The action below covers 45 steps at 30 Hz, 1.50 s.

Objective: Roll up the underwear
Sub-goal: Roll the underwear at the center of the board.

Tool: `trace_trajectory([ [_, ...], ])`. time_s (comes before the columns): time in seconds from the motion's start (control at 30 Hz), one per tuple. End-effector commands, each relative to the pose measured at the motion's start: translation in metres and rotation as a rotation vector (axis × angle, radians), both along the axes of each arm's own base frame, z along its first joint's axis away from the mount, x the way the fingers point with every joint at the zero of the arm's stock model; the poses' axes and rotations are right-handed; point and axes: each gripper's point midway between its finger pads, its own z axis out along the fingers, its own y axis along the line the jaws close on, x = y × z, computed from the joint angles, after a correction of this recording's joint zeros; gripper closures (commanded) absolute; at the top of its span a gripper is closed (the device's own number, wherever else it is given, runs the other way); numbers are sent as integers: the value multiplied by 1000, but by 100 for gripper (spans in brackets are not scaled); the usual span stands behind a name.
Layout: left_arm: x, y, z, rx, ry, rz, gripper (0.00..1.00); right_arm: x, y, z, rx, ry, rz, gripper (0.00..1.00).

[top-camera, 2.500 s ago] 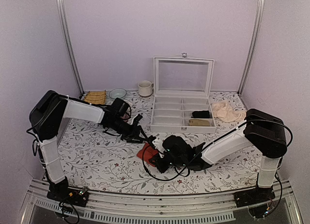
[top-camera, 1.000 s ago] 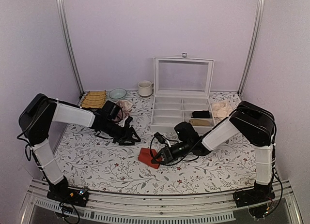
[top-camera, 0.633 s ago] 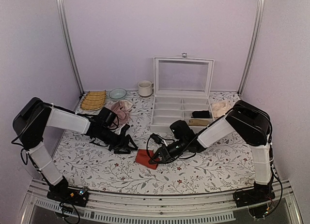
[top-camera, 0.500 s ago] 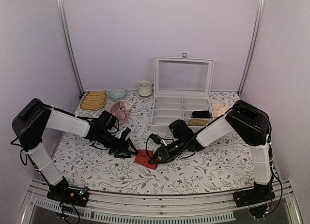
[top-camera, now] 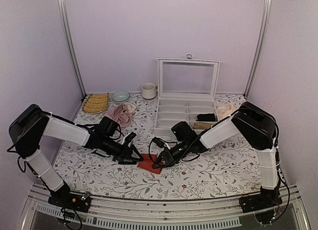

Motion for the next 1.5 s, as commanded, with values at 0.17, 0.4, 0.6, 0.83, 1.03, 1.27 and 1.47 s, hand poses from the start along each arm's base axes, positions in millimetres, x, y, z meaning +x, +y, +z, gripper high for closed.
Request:
trace_trajectory([
  [0.17,-7,-12,-4,-13,8,-54,39,-38,-70,-109,-448,163,-53,100],
  [0.4,-6,-16,-19,42,32,-68,40,-37,-70,-109,-449,152,-51,100],
  [0.6,-3,-15,-29,99,47,-66,46,-37,-69,-108,-450,150,-50,100],
  [0.83,-8,-9,-40,157,58,-77,58,-35,-69,-110,-455,147,-48,100],
  [1.03,-10,-9,-48,197,71,-87,76,-34,-68,-109,-457,140,-46,100],
  [1.27,-9,-7,-55,226,88,-85,95,-33,-71,-110,-473,125,-45,100],
  [1.47,-8,-5,-60,253,94,-86,100,-17,-69,-89,-455,-7,-71,70],
])
